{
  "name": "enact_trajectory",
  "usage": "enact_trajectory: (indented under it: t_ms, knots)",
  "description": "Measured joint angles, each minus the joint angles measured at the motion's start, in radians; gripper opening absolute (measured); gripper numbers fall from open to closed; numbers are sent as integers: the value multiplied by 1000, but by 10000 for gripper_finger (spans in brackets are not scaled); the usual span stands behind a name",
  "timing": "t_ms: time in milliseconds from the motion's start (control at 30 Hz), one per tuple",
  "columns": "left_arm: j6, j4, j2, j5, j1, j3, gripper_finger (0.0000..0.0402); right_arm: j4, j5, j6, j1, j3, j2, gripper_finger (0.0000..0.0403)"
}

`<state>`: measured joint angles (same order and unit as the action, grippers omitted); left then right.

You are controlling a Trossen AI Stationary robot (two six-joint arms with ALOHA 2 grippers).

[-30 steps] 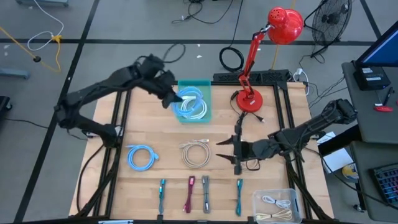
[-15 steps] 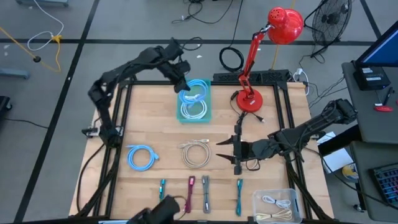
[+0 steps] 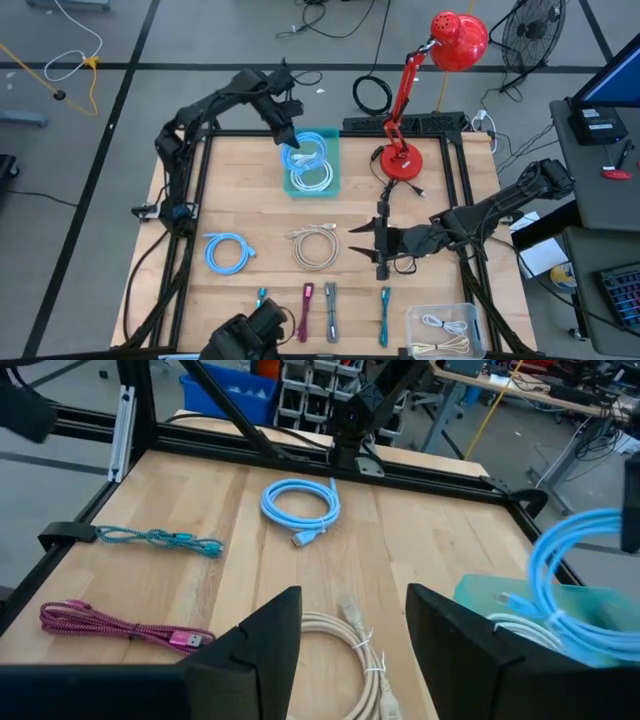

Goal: Pick & Place USB Port
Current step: Put the right blue HDMI cable into the green bin

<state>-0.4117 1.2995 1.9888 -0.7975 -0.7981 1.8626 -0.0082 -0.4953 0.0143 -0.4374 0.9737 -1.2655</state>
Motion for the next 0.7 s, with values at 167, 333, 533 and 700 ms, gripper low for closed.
enact_trajectory:
  t_ms: [167,333,533,700]
  knots:
    - [-100,85,0,-90,28,0,28,-2,-6,12,12,0,0,171]
    - [-110,160,-33,-8,140,0,28,-17,-65,68,34,0,0,171]
    - [-57,198,-62,73,385,0,28,-2,-34,157,68,-15,0,171]
    - [39,180,-80,143,588,7,28,188,170,175,122,-98,-1,171]
